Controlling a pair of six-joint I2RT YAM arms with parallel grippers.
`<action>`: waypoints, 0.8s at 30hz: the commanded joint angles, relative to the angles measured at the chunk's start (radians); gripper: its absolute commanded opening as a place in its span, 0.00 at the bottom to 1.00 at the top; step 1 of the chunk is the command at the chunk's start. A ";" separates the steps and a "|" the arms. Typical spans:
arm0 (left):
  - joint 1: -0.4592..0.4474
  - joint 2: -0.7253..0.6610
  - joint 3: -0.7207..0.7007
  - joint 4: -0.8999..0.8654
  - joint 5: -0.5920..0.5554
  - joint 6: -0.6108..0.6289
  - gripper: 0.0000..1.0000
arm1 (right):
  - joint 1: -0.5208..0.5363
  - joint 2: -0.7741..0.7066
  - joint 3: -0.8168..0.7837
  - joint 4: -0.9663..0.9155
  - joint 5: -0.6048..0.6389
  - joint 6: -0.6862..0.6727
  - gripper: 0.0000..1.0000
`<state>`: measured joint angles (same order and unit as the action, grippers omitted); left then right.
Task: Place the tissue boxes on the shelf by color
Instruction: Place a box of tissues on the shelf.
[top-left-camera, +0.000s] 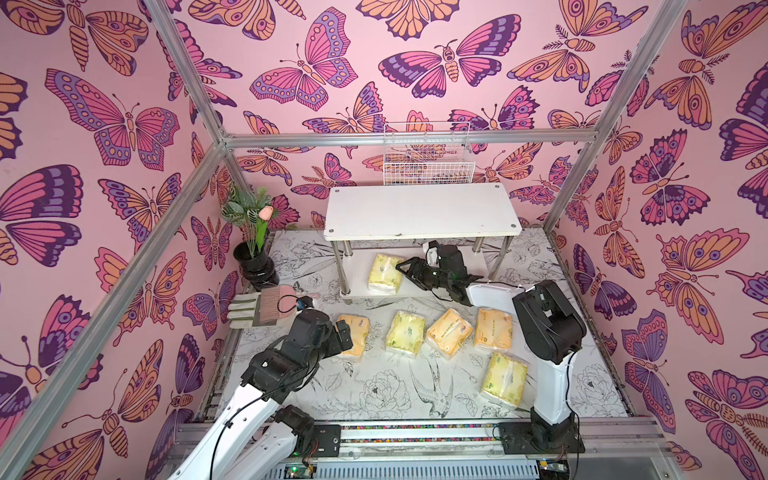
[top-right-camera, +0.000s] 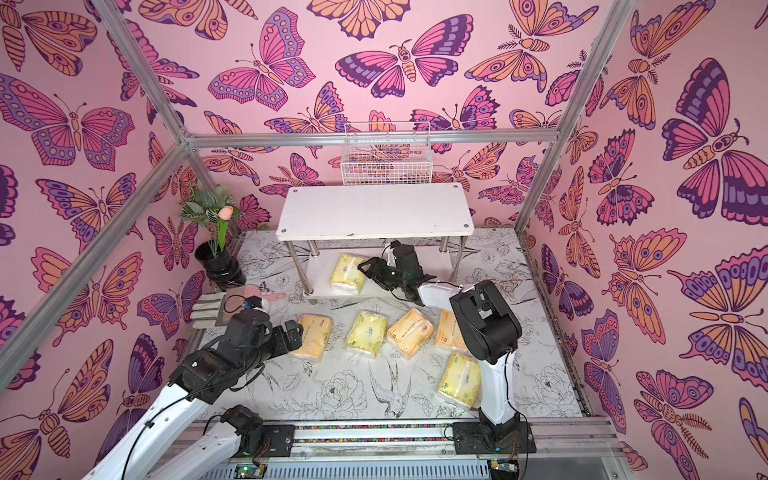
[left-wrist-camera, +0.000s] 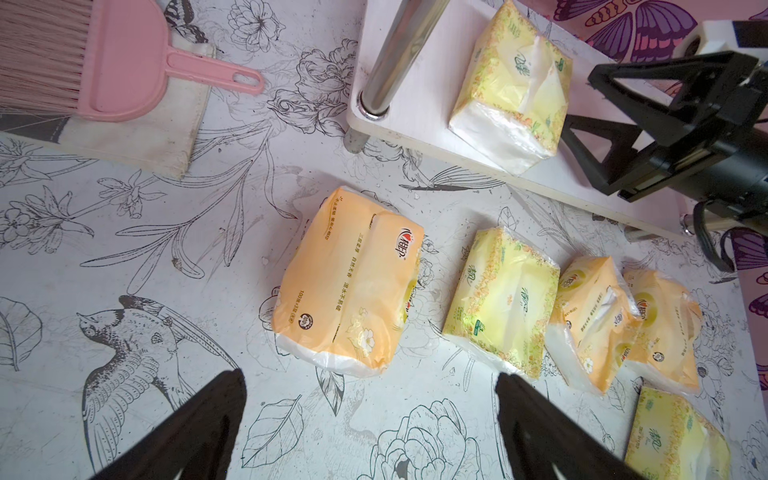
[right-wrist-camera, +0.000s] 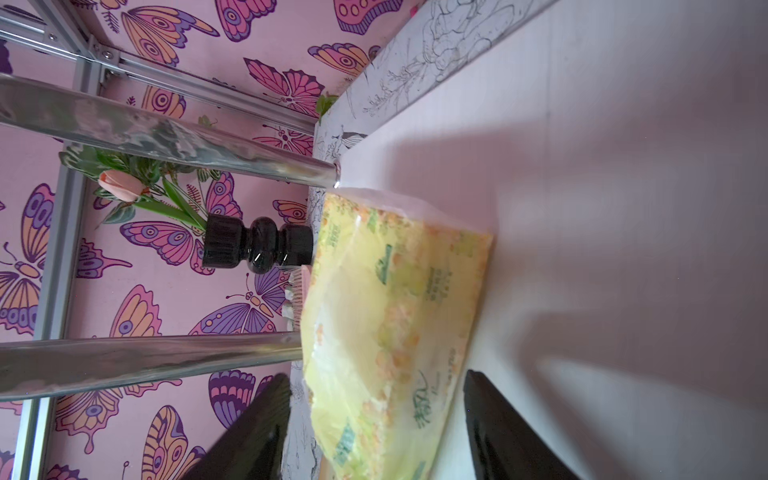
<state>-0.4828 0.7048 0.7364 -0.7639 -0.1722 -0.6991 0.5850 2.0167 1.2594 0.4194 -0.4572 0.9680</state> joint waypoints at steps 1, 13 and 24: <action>0.007 -0.009 -0.021 -0.014 0.005 0.004 1.00 | -0.003 0.038 0.051 -0.018 -0.008 0.008 0.69; 0.009 -0.015 -0.037 -0.012 0.017 -0.015 1.00 | 0.016 0.125 0.127 0.033 -0.030 0.091 0.68; 0.009 -0.025 -0.053 -0.012 0.023 -0.030 1.00 | 0.028 0.166 0.178 0.040 -0.033 0.122 0.67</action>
<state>-0.4824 0.6884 0.6998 -0.7639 -0.1539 -0.7223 0.6029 2.1609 1.4094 0.4393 -0.4797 1.0744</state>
